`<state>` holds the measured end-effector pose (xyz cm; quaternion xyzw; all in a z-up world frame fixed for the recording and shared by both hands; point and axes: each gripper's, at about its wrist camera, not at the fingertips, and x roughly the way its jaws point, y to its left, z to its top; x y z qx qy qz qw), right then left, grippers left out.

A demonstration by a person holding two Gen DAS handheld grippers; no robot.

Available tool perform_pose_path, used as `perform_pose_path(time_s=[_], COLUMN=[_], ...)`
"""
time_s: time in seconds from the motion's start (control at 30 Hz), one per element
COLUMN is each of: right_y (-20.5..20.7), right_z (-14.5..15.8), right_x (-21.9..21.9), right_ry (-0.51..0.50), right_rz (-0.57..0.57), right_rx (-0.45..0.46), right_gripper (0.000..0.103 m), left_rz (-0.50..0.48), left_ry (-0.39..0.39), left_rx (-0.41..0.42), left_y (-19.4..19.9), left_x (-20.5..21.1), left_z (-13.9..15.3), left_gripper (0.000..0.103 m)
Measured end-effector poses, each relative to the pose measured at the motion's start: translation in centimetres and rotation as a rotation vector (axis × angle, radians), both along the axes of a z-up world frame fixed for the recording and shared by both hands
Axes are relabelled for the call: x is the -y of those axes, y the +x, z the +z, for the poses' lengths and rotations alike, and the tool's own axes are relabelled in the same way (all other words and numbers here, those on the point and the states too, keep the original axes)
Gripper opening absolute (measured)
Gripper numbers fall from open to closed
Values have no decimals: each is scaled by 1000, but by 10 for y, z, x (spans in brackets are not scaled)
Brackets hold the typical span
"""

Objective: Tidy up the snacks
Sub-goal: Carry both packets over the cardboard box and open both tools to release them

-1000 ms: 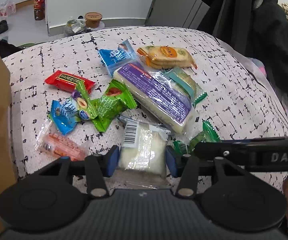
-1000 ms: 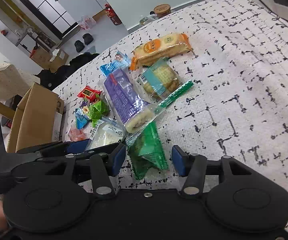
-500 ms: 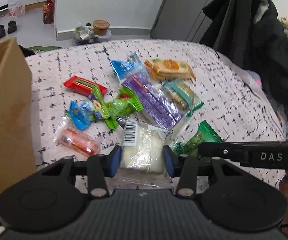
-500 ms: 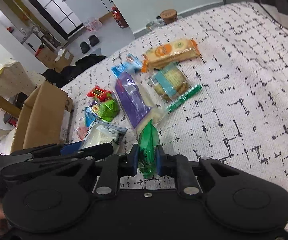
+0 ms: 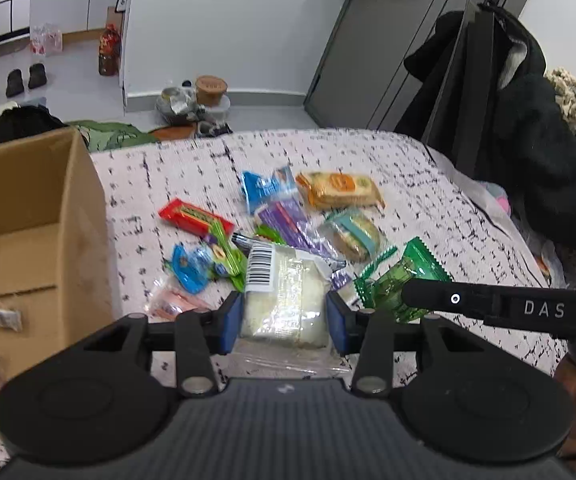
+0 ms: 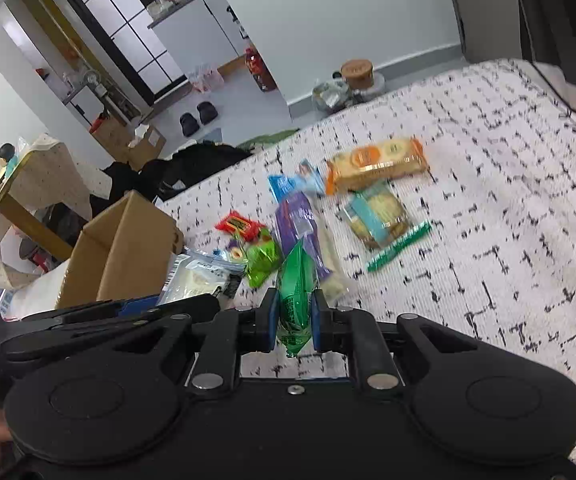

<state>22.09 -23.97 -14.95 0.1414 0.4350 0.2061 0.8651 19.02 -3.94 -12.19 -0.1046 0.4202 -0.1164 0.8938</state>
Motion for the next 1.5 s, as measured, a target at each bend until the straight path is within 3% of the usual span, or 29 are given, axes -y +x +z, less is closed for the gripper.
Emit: perform_pose_path(time_s=[0.73,1.5], right_y=[7,15], right_z=[36,40], right_x=[-46,-120], right_ry=[96,187], right_rz=[55,214], right_rx=[96,76], right_gripper=[16,16], left_rz=[154,423], left_ry=[12,32], left_rx=[104,52], left_y=[-21,-41], left_x=[-61,-151], left_z=[53,43], left_gripper=[44,44])
